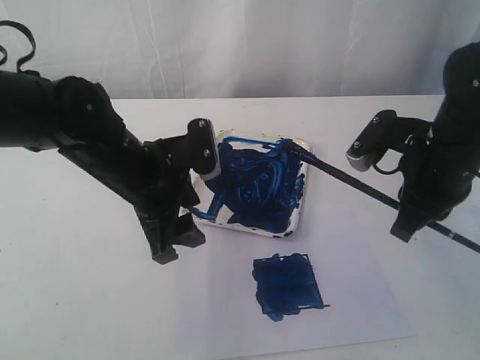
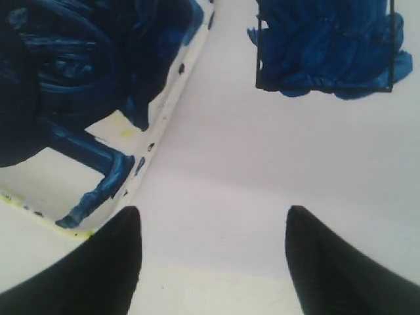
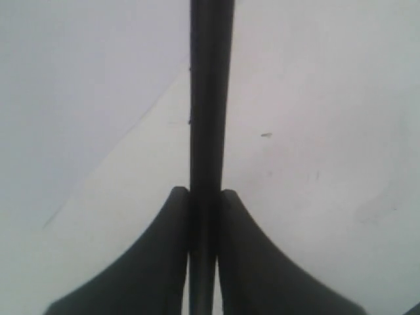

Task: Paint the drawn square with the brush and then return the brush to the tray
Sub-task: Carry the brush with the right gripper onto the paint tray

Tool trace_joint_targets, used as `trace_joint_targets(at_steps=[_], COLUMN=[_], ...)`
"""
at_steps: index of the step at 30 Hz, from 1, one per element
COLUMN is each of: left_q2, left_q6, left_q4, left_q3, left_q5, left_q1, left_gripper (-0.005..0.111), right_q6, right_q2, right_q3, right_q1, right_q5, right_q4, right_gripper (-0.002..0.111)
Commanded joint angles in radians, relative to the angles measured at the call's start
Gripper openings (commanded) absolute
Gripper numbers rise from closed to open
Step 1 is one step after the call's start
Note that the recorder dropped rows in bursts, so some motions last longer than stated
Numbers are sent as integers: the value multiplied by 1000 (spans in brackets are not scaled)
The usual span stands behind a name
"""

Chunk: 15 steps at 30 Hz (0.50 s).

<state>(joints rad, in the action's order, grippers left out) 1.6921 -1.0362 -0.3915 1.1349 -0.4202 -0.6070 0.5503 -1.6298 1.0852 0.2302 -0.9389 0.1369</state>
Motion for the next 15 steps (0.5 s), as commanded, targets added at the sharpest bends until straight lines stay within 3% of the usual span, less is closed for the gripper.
trace_joint_targets(at_steps=[1,7,10,15], left_q2=[-50,-54,-54,-54], left_q6=[202,437,457,457], left_q4=[80,297,319,342], left_q3=[-6,-6,-6,-6], left_q5=[-31,-59,-59,-49], left_q1=[18,77,108,155], left_gripper=[65,61,61,61], right_q6=[1,112,173,448], right_q2=[-131,-308,-398,-510], right_q3=[151,337,429,548], right_q1=[-1,-1,-1,-1], right_q5=[-58,-70,-106,-181], right_q4=[90,105,103,26], right_gripper=[0,0,0,0])
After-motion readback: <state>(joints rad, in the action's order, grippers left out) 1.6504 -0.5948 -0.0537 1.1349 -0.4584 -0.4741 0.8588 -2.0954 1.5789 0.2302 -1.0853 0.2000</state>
